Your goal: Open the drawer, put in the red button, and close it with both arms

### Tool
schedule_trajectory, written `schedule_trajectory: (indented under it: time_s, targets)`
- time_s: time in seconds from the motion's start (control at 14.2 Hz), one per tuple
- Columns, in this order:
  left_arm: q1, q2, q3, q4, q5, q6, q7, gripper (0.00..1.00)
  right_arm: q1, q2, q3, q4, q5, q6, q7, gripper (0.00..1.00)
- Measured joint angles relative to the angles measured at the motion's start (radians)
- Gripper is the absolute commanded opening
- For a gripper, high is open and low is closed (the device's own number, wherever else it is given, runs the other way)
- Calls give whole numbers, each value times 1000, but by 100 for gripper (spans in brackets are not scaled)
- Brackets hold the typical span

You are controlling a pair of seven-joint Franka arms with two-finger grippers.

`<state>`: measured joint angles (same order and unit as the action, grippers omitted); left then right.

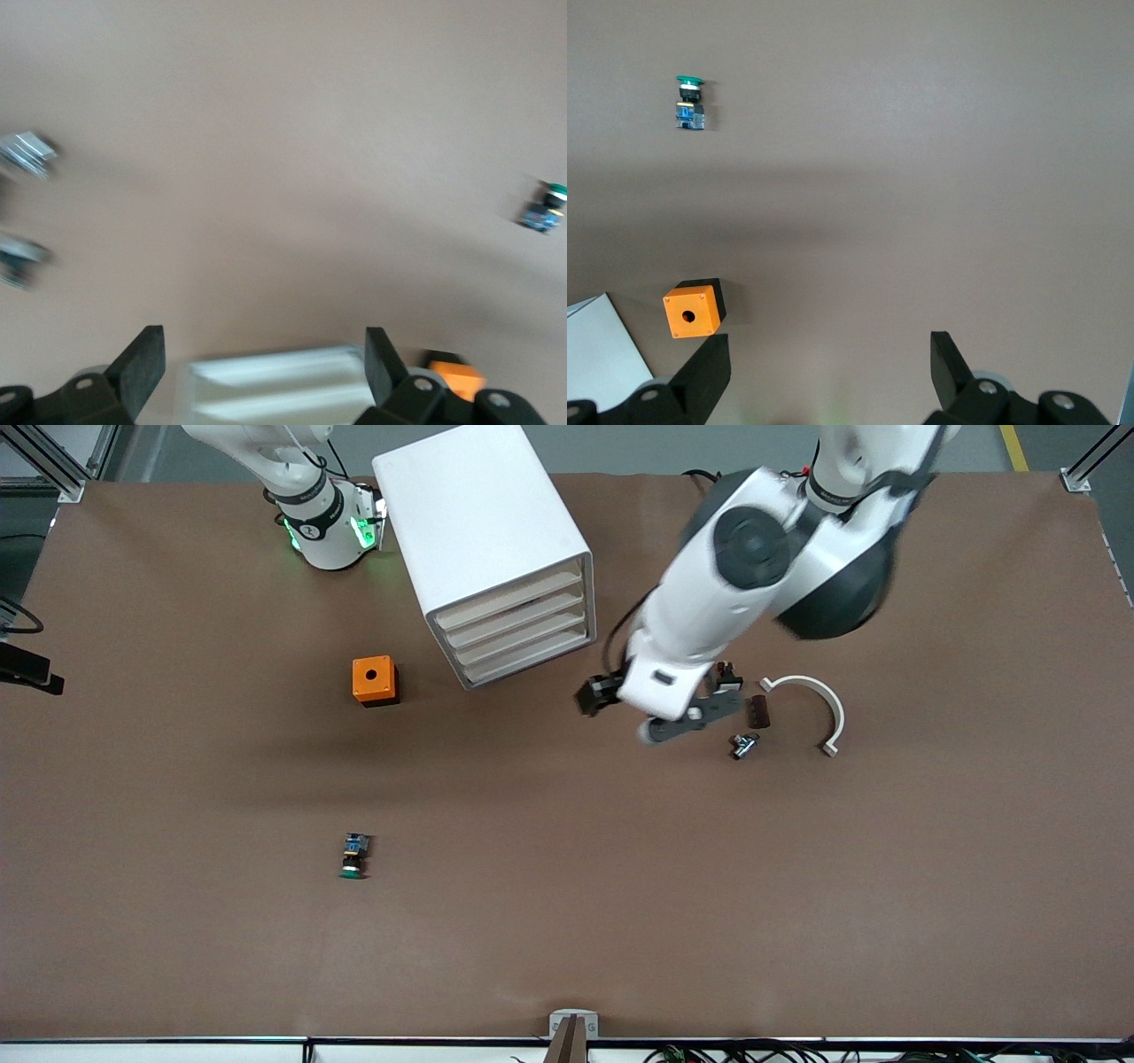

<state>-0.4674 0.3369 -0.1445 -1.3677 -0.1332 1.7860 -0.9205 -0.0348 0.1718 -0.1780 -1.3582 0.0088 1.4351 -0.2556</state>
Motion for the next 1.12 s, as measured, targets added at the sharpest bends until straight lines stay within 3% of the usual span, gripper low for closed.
schedule_trajectory:
  time_s: [0.28,0.77,1.12]
  targets:
    - [178,-124,3,-8,31,-140,248,99,5,-39,14,-33,1,0,-6,100]
    - [426,-167,4,-23,33,-220,538,100,23,-78,78,-52,2,6,-7,100]
    - [479,-225,36,-101,33,-226,692,100,23,-82,78,-53,2,9,-7,100]
